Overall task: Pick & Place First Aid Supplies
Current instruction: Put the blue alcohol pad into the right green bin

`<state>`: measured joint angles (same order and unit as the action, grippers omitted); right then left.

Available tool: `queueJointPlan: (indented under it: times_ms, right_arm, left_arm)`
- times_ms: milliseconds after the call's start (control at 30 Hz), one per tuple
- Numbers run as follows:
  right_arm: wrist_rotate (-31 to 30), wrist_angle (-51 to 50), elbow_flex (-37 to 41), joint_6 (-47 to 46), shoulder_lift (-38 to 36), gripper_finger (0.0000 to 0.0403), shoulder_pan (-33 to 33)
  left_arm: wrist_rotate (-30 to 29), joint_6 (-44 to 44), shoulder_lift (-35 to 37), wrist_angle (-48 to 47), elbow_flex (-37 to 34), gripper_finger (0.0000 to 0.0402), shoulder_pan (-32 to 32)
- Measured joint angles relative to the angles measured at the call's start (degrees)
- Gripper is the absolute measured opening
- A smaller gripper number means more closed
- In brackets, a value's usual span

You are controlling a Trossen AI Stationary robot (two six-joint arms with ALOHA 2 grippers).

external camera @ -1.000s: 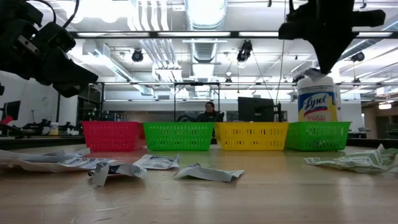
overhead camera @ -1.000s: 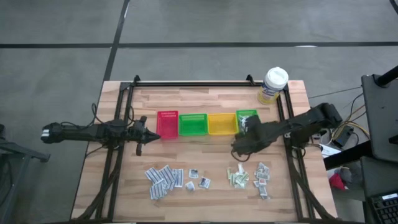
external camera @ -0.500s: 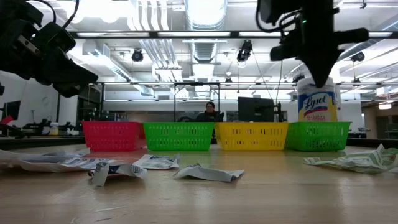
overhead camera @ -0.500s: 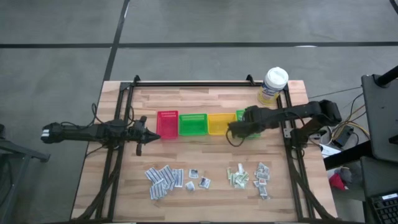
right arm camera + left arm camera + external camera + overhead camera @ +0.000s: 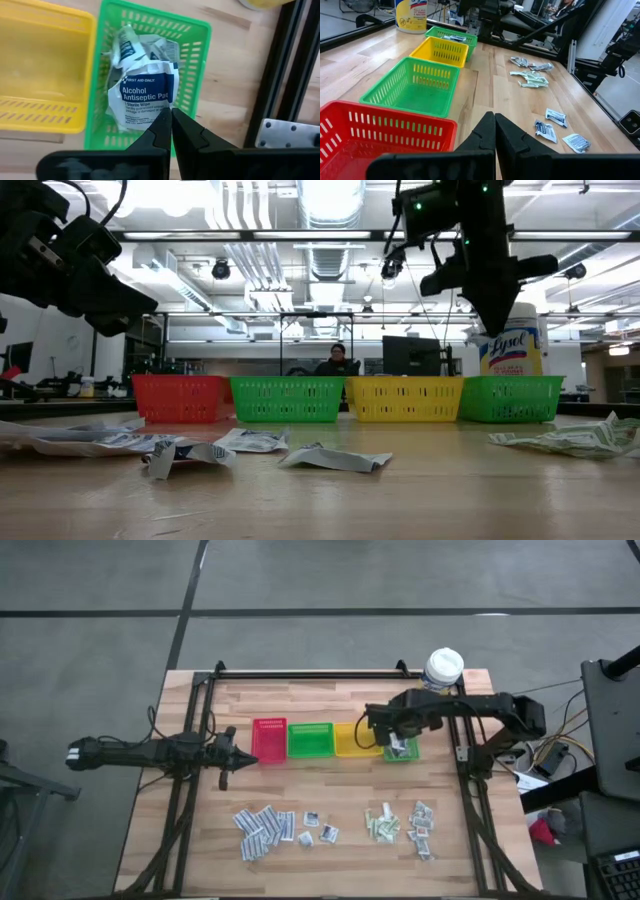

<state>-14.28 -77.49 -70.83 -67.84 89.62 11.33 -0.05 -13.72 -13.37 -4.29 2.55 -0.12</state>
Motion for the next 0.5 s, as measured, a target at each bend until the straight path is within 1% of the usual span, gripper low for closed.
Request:
queueJointPlan:
  times_ms: [267,500]
  right_arm:
    - [2.5,2.5,5.4,1.1,0.0,0.0008,2.9]
    - [4.9,12.0,13.1,2.5,0.1,0.0008,3.0]
  left_arm:
    - [0.0,0.0,0.0,0.0,0.0,0.0,0.0]
    - [0.0,0.0,0.0,0.0,0.0,0.0,0.0]
